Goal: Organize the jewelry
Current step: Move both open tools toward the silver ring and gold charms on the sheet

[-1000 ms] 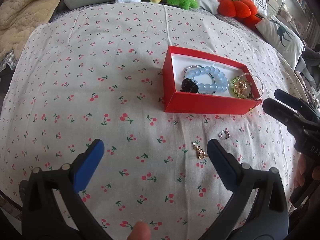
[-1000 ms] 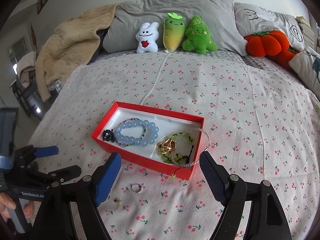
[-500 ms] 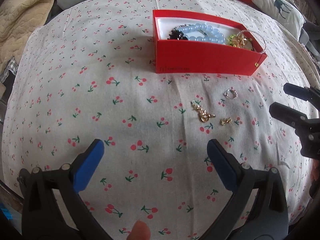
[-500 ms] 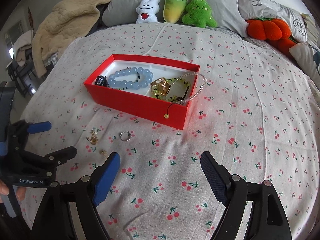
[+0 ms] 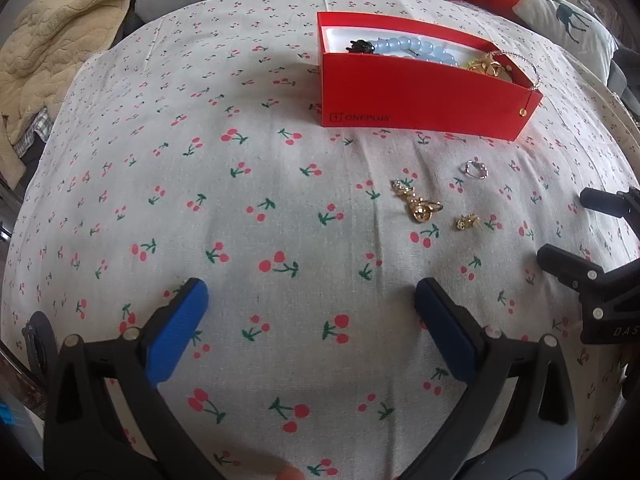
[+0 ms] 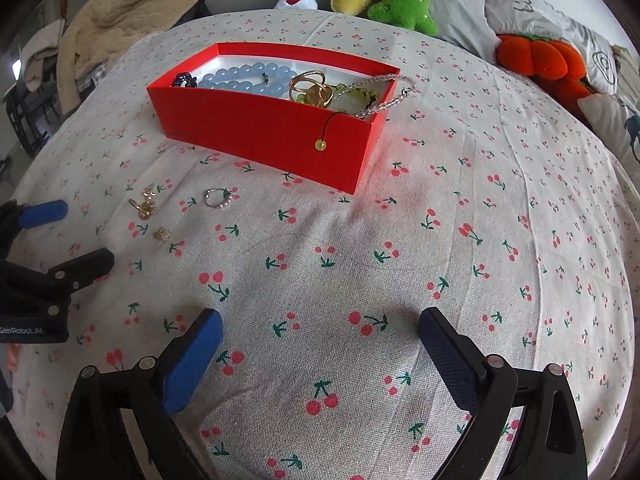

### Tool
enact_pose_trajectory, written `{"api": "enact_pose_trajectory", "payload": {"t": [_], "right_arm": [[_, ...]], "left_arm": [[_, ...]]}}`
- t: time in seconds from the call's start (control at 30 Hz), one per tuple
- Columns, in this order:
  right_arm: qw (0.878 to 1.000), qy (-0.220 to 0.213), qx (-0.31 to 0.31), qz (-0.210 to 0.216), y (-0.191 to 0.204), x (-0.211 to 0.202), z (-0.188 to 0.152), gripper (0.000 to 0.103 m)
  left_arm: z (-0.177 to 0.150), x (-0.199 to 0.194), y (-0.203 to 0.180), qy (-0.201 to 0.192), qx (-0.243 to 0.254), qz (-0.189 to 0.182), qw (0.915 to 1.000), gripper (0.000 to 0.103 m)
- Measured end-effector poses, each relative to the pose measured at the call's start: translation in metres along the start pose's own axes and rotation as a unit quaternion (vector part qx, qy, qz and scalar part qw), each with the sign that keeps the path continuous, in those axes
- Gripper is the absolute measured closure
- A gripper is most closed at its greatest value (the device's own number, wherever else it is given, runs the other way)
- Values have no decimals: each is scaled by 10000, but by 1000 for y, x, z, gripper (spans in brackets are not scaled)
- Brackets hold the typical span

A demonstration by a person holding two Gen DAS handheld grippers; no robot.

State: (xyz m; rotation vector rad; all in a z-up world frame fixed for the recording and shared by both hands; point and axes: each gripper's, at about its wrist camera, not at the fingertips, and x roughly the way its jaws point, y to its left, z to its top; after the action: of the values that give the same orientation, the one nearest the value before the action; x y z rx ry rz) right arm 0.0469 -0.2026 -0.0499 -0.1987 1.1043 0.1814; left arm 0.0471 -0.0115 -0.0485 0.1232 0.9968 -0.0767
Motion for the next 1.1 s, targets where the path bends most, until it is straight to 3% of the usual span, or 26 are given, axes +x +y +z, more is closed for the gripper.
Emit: {"api": "enact_pose_trajectory", "payload": {"t": [0.2, 0.43, 0.63, 0.7, 0.83, 0.9, 1.1], "right_arm": [[10000, -38, -32, -33, 0, 1, 1, 0], [10000, 29, -20, -76, 2, 2, 3, 0], [9999, 97, -17, -70, 1, 3, 5, 0], [9999, 112, -16, -56, 0, 3, 5, 0], [9999, 124, -40, -36, -1, 4, 6, 0], [9999, 130, -59, -21, -1, 4, 6, 0], [9998, 150, -104, 12, -1, 3, 5, 0]], "left_arm": [[-1, -1, 1, 51, -220, 51, 9997, 0], [1, -2, -2, 10, -20, 13, 10000, 0], [7, -6, -15, -38, 108, -551, 9984, 2], [10, -8, -19, -51, 96, -705, 9975, 9], [18, -9, -22, -104, -17, -768, 9970, 34], [21, -7, -22, -93, -82, -870, 9961, 42], [27, -5, -27, -92, -179, -1173, 9929, 51]]}}
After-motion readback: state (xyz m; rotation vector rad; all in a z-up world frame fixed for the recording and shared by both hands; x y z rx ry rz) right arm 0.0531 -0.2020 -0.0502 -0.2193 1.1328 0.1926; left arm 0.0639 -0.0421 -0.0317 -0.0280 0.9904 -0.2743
